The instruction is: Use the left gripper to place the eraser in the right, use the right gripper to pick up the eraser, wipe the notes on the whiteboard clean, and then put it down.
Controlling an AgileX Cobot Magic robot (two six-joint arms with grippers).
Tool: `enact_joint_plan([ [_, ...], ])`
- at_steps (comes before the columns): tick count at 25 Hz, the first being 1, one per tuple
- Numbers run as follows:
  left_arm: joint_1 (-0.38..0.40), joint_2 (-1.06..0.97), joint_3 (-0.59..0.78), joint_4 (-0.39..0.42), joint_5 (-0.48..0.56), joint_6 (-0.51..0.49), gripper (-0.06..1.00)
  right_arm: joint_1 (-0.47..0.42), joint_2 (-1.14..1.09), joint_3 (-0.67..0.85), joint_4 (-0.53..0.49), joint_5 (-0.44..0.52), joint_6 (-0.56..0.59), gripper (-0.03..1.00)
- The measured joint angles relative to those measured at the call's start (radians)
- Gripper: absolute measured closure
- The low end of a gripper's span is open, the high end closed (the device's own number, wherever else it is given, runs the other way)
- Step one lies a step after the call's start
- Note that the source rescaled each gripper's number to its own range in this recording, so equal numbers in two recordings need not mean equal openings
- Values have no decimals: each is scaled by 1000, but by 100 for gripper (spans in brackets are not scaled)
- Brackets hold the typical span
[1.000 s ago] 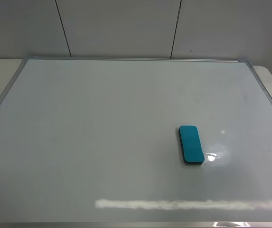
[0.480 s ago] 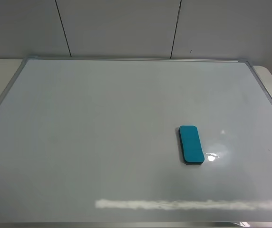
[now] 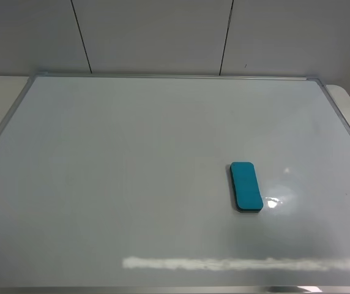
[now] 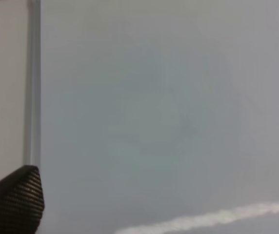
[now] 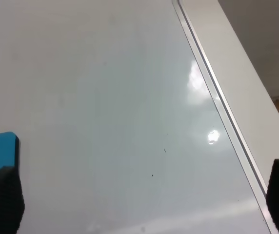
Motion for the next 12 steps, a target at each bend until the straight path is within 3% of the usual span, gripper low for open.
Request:
enact_joint_plan([
  [12, 0, 0, 0, 0, 0, 0, -5, 0, 0, 0, 4, -2, 0, -3],
])
